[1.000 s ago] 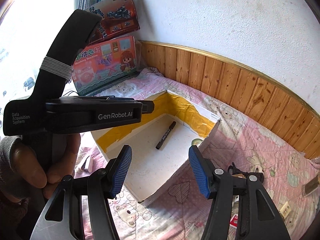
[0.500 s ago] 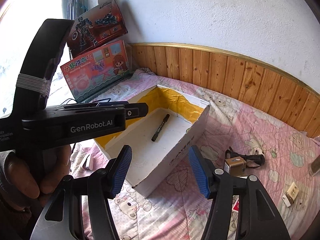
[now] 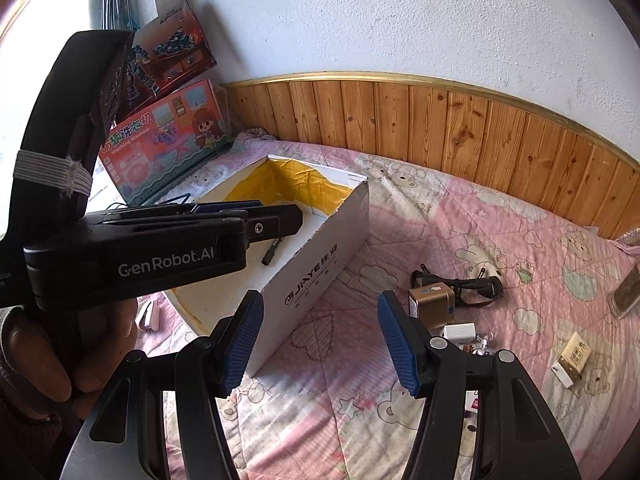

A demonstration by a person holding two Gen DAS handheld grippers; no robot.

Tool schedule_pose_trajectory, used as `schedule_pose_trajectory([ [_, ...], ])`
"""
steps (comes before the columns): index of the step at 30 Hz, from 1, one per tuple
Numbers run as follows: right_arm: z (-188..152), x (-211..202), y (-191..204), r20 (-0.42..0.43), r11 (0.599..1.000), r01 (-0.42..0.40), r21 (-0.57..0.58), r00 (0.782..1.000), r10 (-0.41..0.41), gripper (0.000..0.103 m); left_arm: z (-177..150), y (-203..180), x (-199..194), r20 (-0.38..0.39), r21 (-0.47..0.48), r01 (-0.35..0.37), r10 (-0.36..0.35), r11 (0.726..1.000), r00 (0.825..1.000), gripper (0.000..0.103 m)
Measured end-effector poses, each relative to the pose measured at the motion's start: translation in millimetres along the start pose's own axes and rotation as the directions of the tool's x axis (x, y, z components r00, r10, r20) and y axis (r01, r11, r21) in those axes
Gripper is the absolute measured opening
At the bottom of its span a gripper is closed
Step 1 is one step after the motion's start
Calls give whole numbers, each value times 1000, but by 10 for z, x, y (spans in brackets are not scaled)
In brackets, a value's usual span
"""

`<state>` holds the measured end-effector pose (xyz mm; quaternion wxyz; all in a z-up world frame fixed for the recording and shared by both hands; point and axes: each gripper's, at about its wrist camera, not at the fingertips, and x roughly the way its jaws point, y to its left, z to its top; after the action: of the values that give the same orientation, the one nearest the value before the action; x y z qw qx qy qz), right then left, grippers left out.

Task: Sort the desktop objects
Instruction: 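Withdraw both grippers from the box back toward the scattered items, then grasp the red staples box with the right gripper while the left gripper grasps the pink binder clips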

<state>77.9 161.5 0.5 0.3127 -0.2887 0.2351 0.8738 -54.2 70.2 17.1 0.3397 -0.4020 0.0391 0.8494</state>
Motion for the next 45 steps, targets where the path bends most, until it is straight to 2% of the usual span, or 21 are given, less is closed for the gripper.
schedule_pose_trajectory([
  [23, -216, 215, -708, -73, 997, 31, 73, 997, -26, 62, -181, -362, 693, -110, 55, 56, -50, 997, 993, 40],
  [31, -348, 259, -981, -108, 993, 65, 97, 993, -55, 62, -328, -472, 1040, -169, 16, 73, -69, 997, 983, 42],
  [40, -635, 405, -1585, -195, 974, 155, 168, 973, -121, 62, -486, -589, 1481, -234, -4, 51, -51, 999, 971, 42],
  [43, -757, 494, -1763, -235, 967, 172, 188, 964, -126, 62, -541, -616, 1615, -255, -13, 51, -52, 999, 965, 43],
  [45, -842, 576, -1851, -266, 966, 157, 205, 959, -100, 62, -567, -624, 1692, -268, -22, 52, -56, 998, 962, 43],
])
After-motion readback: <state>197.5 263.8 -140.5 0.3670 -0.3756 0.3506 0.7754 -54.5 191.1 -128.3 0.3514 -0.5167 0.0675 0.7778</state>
